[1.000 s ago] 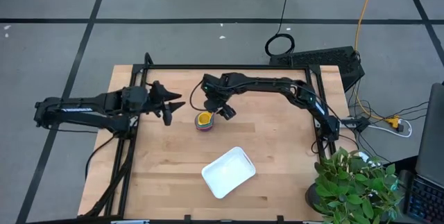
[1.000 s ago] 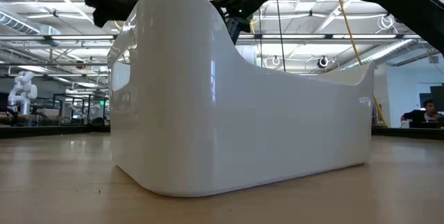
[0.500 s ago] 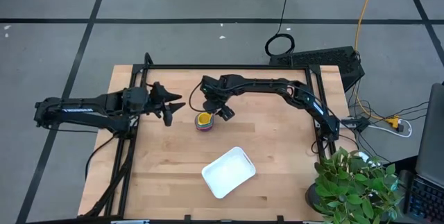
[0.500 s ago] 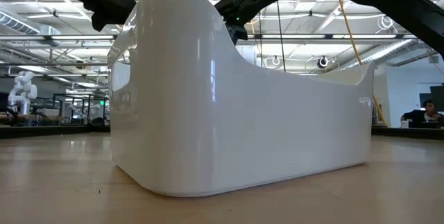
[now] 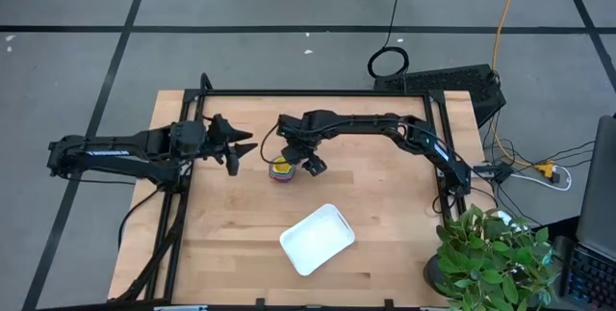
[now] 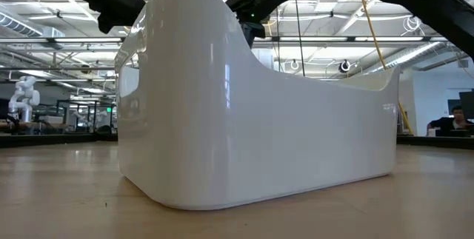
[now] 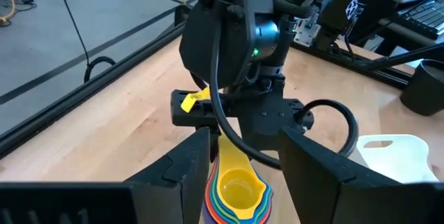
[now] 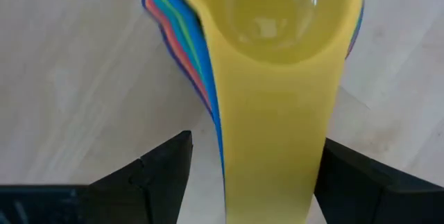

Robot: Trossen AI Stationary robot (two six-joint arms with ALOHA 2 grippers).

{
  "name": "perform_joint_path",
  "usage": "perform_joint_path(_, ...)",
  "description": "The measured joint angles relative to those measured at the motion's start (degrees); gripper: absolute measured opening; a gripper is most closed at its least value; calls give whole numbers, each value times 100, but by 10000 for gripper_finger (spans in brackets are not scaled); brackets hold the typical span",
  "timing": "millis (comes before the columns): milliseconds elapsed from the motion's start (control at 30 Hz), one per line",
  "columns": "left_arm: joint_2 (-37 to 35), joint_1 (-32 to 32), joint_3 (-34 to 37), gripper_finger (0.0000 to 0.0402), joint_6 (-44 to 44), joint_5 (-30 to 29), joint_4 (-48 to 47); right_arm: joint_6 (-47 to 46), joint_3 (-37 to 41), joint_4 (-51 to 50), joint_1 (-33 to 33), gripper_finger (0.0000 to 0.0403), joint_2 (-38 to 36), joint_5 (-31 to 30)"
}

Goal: Nest measuring cups in basket
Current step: Put the nested measuring cups into the white bin

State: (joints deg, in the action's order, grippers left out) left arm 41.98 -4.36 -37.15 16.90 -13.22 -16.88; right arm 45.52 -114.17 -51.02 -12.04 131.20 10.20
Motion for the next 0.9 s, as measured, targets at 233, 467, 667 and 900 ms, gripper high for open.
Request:
perform_joint_path(233,0,0,0,170,-4,18,-2,-350,2,262,68,256,0,-270)
perform_joint_path(467,0,0,0,170,1,23,-2,-303,2,-8,28,256,0,-272)
perform_joint_path(667,0,0,0,170,14,24,-2,-221,144,111,24,256,0,-272)
perform_joint_path(900,0,0,0,170,30,23,-2,-153,356,283,24,256,0,-270)
